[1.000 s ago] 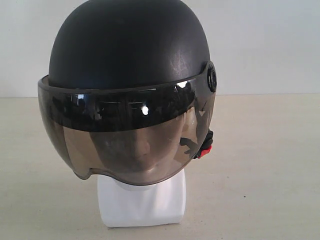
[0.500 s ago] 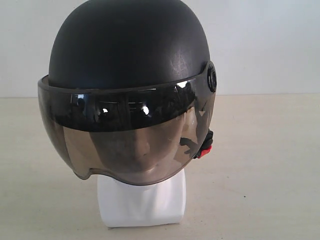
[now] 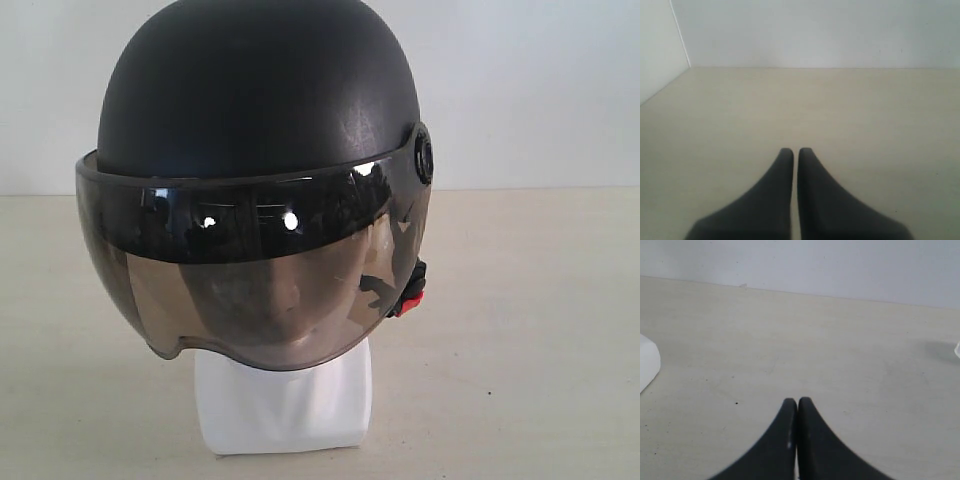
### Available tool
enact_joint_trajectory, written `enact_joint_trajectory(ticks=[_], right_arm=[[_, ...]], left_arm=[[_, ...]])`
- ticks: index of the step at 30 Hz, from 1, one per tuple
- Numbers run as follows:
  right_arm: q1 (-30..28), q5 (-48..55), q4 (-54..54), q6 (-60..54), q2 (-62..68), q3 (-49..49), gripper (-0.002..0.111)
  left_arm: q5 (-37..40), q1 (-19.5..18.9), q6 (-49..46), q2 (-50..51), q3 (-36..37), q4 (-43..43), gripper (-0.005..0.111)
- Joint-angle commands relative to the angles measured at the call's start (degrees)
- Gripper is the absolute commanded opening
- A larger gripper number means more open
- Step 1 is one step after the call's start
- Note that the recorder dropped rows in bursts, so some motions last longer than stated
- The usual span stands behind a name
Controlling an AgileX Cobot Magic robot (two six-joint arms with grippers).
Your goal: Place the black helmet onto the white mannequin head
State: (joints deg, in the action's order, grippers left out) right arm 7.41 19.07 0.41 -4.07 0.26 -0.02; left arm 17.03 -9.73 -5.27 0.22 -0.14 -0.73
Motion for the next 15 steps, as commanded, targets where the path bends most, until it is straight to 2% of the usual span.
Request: enact_joint_trajectory(ticks=[1, 15], right_arm=[[-0.4, -0.6, 0.0, 0.2, -0.3, 0.0, 0.000], [-0.4, -0.6, 0.0, 0.3, -0.3, 0.0, 0.000]], left_arm=[[0.0, 0.3, 0.5, -0.2, 0.1, -1.4, 0.004], [0.1, 0.3, 6.8, -0.2, 0.1, -1.4, 0.004]])
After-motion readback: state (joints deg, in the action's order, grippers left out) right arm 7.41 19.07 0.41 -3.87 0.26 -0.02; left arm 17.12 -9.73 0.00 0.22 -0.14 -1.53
